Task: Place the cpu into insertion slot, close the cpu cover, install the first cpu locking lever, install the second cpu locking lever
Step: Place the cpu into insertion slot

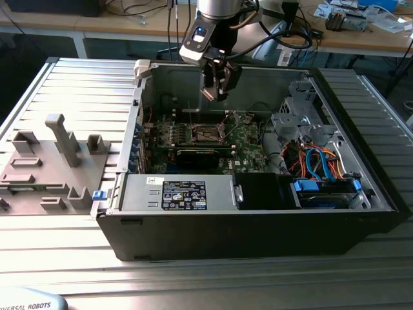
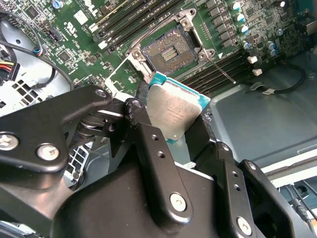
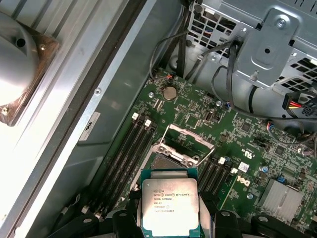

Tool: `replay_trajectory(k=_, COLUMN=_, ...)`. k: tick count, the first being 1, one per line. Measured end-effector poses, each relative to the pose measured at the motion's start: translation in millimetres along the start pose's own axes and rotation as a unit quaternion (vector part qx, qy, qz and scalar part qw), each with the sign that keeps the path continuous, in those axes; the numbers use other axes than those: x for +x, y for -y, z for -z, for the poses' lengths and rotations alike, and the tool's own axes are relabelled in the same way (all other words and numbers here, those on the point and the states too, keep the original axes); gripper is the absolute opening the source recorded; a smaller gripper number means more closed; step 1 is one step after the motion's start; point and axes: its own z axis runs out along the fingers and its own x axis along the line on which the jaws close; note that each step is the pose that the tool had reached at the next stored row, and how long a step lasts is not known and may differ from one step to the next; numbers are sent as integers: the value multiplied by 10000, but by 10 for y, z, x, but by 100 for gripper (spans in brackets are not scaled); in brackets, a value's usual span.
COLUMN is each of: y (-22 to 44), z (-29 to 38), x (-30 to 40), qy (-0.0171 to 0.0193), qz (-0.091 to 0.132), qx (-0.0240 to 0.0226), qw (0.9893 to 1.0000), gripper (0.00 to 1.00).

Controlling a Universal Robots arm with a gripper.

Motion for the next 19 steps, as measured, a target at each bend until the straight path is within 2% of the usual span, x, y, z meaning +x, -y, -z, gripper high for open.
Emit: replay_trajectory(k=19, y=0, z=-1, x=0, qy=14, qz=-167, qx=-3, qw=9999, gripper=54)
